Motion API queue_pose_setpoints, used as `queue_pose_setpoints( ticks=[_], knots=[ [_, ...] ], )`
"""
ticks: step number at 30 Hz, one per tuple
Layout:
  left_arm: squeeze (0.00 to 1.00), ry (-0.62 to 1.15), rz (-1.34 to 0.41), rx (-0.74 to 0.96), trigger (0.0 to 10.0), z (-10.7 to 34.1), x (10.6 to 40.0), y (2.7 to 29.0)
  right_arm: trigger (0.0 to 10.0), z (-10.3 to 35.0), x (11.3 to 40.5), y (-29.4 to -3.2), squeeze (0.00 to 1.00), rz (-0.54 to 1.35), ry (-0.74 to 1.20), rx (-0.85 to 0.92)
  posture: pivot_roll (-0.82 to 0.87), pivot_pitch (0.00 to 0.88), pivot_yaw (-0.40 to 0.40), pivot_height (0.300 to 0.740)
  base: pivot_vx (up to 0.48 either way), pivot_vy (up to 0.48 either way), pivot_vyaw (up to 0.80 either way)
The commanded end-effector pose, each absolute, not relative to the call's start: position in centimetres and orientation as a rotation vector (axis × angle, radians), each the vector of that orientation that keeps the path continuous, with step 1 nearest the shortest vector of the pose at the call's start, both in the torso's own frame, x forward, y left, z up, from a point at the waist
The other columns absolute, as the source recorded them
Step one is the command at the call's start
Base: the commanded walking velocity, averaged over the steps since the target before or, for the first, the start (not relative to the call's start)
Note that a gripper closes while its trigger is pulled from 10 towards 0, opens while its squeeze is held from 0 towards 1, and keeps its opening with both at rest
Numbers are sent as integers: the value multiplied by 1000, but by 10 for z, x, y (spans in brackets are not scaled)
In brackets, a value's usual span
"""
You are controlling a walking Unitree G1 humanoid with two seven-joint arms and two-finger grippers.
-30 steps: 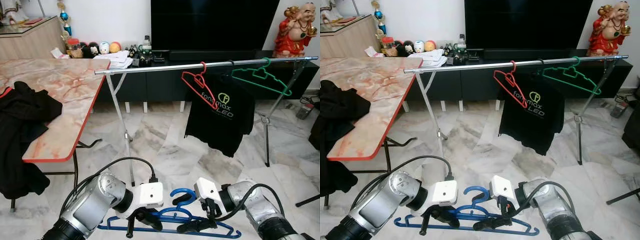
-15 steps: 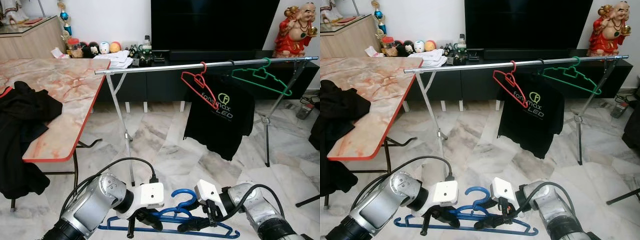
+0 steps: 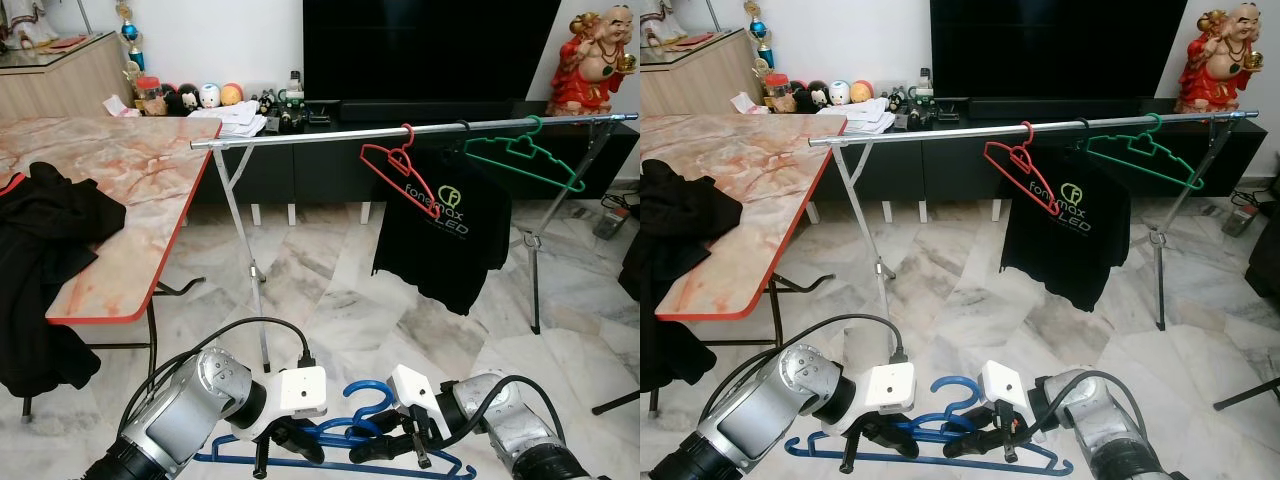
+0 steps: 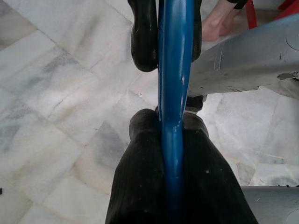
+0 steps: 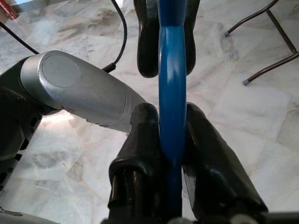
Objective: Hang hanger
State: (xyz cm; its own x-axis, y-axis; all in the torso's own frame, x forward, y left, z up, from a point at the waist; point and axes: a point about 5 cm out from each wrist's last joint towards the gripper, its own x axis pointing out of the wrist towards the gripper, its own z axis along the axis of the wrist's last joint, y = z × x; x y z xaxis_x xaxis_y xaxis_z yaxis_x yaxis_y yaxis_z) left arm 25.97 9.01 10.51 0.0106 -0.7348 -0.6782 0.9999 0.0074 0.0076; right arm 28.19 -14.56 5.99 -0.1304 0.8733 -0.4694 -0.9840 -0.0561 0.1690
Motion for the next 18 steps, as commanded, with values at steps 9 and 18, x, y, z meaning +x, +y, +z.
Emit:
queue_pose_setpoints(
  ticks=[9,18],
  knots=[
    [0,323,-1509,474,10000,138,265,71,0,51,272,-142,0,1673,556,-271,75,4,10,740,0,0,0],
    [1000,379,-1572,420,10000,136,258,86,0,38,262,-150,0,1685,650,-354,74,8,2,740,0,0,0]
  ],
)
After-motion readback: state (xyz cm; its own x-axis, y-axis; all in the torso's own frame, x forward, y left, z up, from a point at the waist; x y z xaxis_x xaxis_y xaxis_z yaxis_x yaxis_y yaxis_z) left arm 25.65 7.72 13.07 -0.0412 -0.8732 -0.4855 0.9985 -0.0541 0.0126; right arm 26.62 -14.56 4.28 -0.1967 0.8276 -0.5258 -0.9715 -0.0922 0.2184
